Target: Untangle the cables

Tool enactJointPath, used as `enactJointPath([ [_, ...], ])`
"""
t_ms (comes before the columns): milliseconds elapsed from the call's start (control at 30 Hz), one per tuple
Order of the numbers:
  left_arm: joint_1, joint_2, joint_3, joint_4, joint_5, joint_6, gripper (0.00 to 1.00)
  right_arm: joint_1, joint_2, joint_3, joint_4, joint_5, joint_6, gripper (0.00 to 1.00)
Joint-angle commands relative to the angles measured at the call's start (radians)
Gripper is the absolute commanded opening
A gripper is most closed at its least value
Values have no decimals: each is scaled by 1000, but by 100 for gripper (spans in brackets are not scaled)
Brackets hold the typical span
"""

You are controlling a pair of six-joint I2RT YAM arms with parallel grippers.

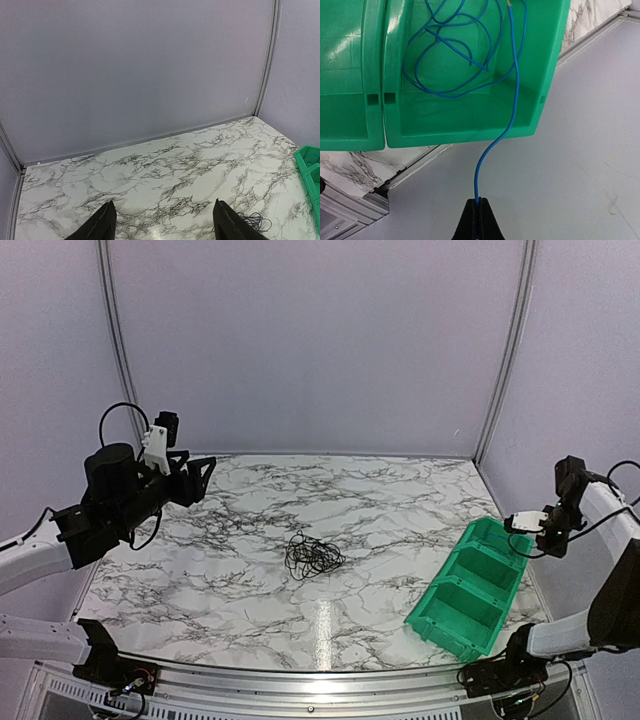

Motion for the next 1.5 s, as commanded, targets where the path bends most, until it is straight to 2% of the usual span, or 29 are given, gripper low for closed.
enactJointPath([
  [0,-3,6,-1,0,2,1,69,18,57,44,19,-20,30,0],
  [367,-3,24,-2,-1,-3,4,69,176,198,31,68,-15,140,0],
  [533,-3,28,-2,-2,-8,6,69,188,293,38,75,18,165,0],
  [733,-3,31,0,-4,-12,9,69,189,328,58,67,18,182,1],
  [800,-3,32,1,-4,-14,9,70,188,324,69,55,18,186,10],
  [833,-3,34,1,-4,-13,9,69,188,318,78,42,16,188,20],
  [900,-3,35,2,-5,-14,9,70,188,299,108,4,9,187,33],
  [1067,-3,40,4,-7,-24,11,70,188,258,218,-90,-7,165,53],
  [1200,-3,54,6,-8,-24,6,70,188,274,275,-169,-6,173,56],
  [1333,-3,90,9,-14,0,-13,70,201,318,414,-242,-103,230,56],
  [1467,-3,199,50,-57,57,-48,70,303,331,464,-158,-241,365,56],
])
